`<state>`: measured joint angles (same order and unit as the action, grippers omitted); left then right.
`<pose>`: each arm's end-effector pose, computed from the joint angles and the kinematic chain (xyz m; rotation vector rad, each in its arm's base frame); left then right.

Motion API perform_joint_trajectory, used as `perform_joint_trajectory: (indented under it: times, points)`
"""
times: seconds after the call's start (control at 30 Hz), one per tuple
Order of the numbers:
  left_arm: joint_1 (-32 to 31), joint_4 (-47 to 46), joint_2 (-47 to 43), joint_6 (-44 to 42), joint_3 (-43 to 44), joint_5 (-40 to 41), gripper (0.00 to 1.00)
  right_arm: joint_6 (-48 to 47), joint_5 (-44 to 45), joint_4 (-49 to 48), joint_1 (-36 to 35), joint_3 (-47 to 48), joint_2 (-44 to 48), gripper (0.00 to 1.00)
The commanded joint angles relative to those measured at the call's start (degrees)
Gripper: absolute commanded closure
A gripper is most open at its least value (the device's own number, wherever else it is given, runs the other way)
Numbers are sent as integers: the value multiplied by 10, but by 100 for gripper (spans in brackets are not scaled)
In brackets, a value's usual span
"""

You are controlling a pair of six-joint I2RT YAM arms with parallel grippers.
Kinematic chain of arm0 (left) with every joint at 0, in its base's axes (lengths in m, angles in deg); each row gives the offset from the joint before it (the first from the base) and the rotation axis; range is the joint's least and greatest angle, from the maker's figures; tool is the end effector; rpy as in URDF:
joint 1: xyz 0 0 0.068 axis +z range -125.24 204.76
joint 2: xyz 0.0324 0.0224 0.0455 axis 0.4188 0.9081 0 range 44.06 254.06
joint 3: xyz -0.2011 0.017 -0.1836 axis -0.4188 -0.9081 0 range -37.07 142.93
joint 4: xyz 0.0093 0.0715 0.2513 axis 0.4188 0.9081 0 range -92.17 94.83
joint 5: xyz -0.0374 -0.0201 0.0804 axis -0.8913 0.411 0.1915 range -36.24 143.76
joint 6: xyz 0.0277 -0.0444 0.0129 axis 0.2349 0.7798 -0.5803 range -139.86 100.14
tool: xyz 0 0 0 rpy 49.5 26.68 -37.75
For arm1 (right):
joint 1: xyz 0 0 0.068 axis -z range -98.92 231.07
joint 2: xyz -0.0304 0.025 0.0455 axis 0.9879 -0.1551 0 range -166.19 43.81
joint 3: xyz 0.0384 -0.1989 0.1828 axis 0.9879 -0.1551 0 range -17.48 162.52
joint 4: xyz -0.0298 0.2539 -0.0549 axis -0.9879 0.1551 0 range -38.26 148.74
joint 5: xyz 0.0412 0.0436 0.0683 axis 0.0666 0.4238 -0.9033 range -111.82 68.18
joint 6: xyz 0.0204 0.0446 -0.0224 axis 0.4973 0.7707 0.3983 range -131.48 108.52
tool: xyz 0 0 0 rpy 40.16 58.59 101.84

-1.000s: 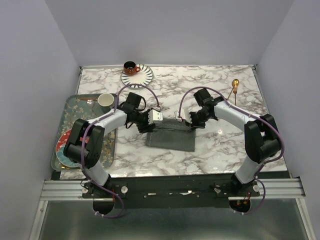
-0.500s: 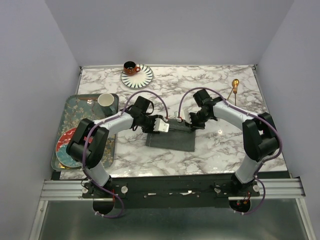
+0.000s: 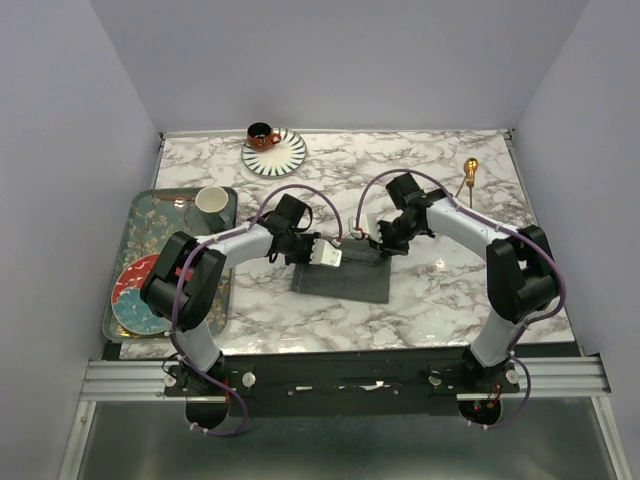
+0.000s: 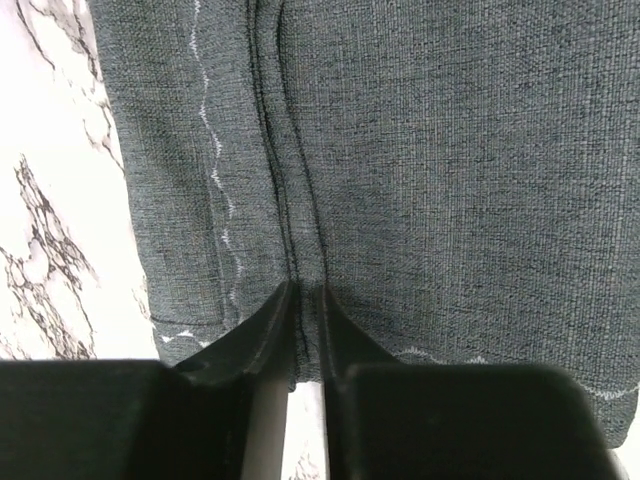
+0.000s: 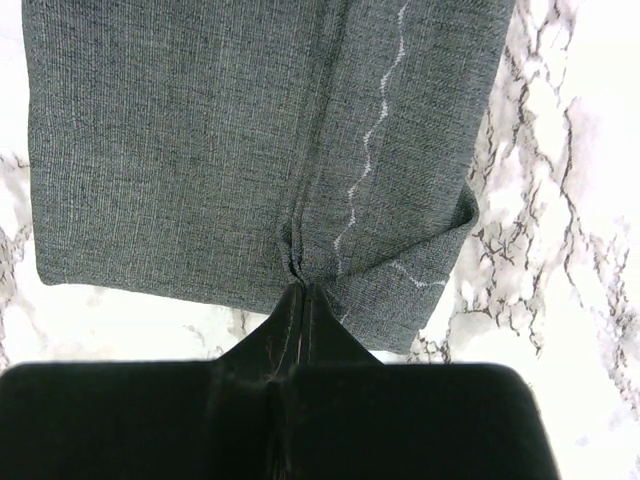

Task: Fold the napkin into a case and place the utensils inside
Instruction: Fold the lower triangle-folded napkin at the center of the board.

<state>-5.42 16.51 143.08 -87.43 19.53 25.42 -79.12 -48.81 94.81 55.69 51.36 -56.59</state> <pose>0.2800 -0.1823 0.1611 1.9790 1.5132 -0.3892 0.2965 0.1586 0.1942 -2.0094 1.7862 0.4707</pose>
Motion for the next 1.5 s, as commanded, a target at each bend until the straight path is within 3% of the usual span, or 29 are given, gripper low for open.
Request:
perform_joint_trajectory:
  times: [0.0,0.27,0.57,1.0,1.03,1.07,1.17,1.37,1.47]
  points:
    - [-13,15,7,11,4,24,80,14,-24,31,3,23,10,99]
    - [-18,14,6,45,-3,33,100,71,-68,95,5,70,2,99]
    - [-20,15,6,66,-3,42,100,137,-66,69,6,37,-64,99]
    - [9,70,-50,42,33,5,100,107,11,31,9,22,-91,100]
    - [12,75,-59,27,32,-2,99,107,11,32,9,22,-92,99]
    - [13,78,-65,19,28,-7,88,107,11,32,10,21,-92,99]
    - [13,45,-84,-3,-3,-14,69,103,7,30,11,18,-88,99]
    - [6,-31,-74,11,-25,7,54,104,0,28,12,19,-86,100]
    - [3,-43,-63,6,-20,7,51,105,-3,27,12,20,-86,100]
